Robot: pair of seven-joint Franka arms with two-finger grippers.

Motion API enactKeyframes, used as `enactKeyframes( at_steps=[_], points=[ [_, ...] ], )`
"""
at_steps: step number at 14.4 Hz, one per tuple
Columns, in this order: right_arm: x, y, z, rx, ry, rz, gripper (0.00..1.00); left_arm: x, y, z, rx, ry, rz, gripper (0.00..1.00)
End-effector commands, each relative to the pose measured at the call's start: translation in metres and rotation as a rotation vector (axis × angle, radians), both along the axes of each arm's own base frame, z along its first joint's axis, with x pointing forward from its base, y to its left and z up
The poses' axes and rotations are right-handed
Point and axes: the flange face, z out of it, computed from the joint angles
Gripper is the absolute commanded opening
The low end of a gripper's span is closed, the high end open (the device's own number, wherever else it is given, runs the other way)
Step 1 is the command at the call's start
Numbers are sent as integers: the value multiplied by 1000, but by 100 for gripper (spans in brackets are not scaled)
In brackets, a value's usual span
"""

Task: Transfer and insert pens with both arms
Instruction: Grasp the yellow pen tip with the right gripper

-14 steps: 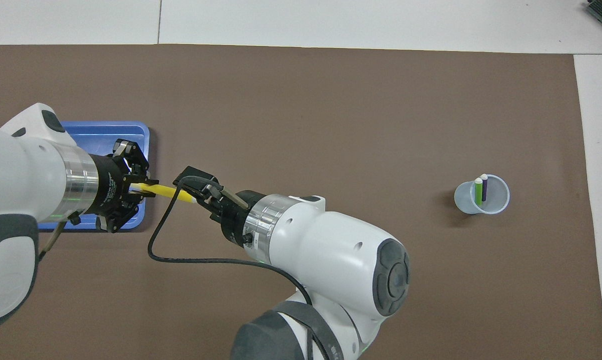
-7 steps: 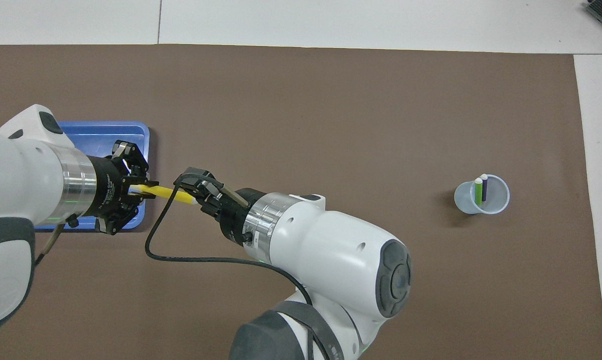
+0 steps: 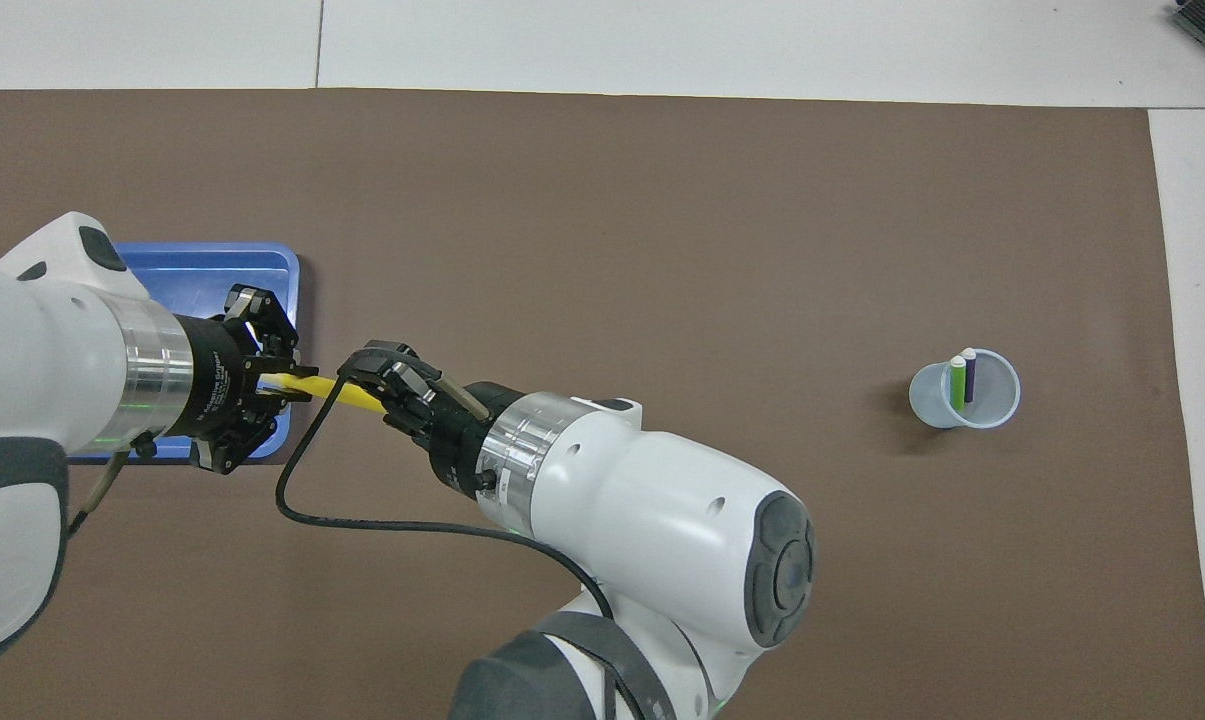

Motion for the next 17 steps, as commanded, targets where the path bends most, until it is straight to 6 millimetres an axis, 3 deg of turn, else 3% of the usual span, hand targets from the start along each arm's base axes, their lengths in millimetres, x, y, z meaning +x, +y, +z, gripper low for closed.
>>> enactKeyframes(
  at_steps=[1,8,17],
  points=[
    [4,4,0,27,7,-21,43,-8,-1,6,-10,11,9,0],
    [6,4,-5,21,11,-22,0,-10,-2,7,-17,16,8,0],
    [6,4,-4,22,10,-22,0,-12,-1,9,-17,11,6,0]
  ],
)
